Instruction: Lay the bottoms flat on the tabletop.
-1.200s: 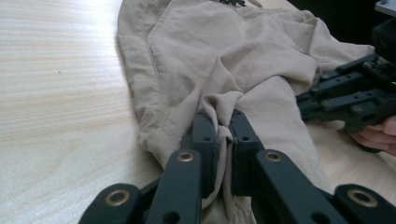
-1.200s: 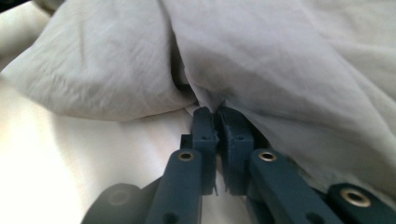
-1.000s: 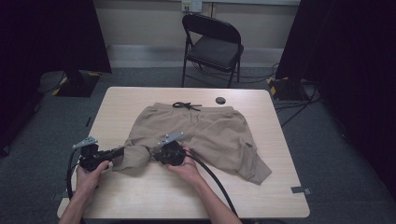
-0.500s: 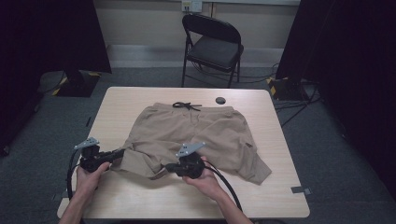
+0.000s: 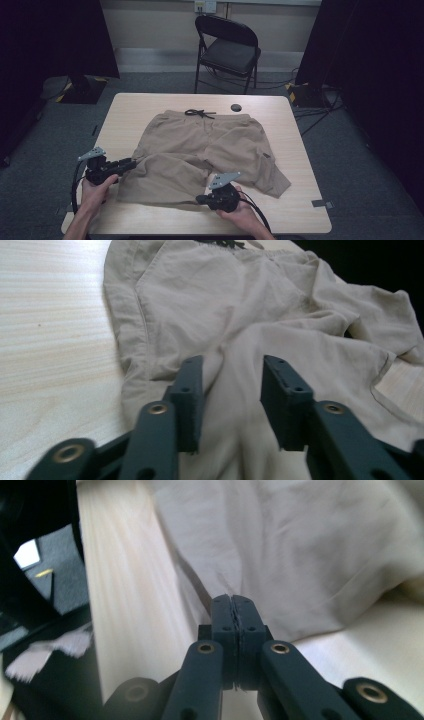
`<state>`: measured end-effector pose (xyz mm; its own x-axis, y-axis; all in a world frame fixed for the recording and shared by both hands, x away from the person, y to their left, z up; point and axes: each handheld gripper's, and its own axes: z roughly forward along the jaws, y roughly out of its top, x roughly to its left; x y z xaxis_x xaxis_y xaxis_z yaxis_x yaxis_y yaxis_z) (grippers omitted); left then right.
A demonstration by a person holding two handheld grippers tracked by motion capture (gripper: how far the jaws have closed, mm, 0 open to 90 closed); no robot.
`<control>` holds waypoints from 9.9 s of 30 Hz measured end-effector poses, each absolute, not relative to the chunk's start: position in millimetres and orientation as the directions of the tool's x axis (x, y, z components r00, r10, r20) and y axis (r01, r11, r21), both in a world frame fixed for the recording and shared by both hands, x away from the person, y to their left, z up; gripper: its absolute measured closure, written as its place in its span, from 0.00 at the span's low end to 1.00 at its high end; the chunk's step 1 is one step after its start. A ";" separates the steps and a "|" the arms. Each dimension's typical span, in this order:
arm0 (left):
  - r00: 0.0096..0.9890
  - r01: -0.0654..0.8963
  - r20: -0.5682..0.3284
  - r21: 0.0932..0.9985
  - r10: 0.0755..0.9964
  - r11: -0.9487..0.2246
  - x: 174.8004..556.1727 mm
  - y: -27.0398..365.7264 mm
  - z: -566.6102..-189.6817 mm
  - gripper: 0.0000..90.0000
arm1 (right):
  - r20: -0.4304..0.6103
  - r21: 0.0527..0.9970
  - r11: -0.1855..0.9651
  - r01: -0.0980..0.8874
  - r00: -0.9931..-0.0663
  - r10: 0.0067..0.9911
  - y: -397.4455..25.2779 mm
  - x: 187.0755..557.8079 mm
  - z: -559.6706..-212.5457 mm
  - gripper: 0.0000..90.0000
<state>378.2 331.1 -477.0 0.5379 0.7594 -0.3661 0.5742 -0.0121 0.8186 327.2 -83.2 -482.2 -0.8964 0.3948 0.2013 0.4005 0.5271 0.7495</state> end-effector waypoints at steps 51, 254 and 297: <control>0.657 0.604 -0.239 0.734 0.715 -0.310 366.1 290.9 -496.8 0.74 | 0.132 0.789 0.479 0.386 -0.867 0.481 -52.0 345.6 -477.1 0.68; 0.602 0.593 -0.239 0.773 0.762 -0.227 372.8 307.9 -502.1 0.56 | 0.147 0.738 0.542 0.403 -0.879 0.453 -61.5 321.6 -491.7 0.78; 0.610 0.588 -0.230 0.773 0.759 -0.239 373.0 308.0 -501.9 0.56 | 0.166 0.818 0.399 0.415 -0.834 0.526 47.2 424.9 -453.5 0.97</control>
<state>373.0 308.0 -501.9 0.6096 0.7586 -0.2300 0.5884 -0.2385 0.7726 424.9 47.2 -453.5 -0.8340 0.5263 0.1659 0.4147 0.3994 0.8176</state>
